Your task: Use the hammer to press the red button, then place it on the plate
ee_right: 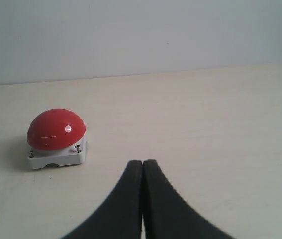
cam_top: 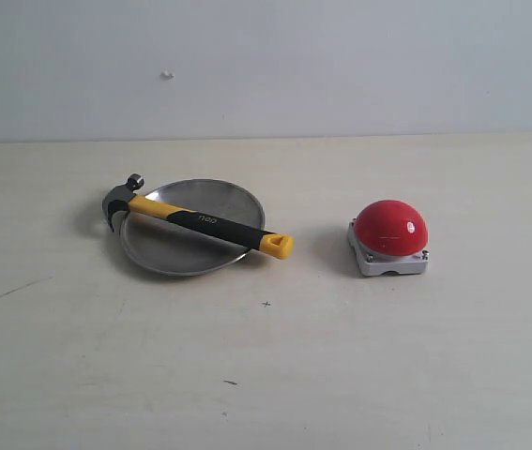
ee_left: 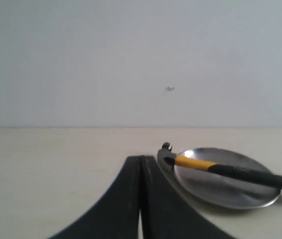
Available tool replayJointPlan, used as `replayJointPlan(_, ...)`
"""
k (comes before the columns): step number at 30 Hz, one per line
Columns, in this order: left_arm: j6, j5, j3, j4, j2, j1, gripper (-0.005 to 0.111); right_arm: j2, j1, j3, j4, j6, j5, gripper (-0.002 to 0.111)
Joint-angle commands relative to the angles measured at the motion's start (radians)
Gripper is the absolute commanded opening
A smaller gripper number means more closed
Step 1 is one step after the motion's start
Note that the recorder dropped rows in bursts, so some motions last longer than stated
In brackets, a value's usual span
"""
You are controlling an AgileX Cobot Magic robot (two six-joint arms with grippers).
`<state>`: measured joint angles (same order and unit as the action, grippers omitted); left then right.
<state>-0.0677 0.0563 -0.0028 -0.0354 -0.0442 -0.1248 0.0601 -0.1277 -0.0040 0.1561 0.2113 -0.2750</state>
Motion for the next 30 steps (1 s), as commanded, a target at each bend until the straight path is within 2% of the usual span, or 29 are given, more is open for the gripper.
replayJointPlan(1,-0.022,0.146,0.003,-0.077,0.004,-0.003,0.0,-0.005,-0.007,0.004,-0.002,0.0,0.008,0.0)
replayJointPlan(2,-0.022,0.186,0.003,-0.077,0.004,-0.003,0.0,-0.005,-0.007,0.004,-0.002,0.0,0.008,0.0)
replayJointPlan(3,-0.022,0.284,0.003,-0.099,0.004,-0.003,0.0,-0.005,-0.007,0.004,-0.002,0.0,0.008,0.0)
replayJointPlan(5,-0.015,0.295,0.003,-0.141,0.004,-0.003,0.0,-0.005,-0.007,0.004,-0.002,0.0,0.008,0.0)
replayJointPlan(30,-0.015,0.297,0.003,-0.141,0.004,-0.003,0.0,-0.005,-0.007,0.004,-0.002,0.0,0.008,0.0)
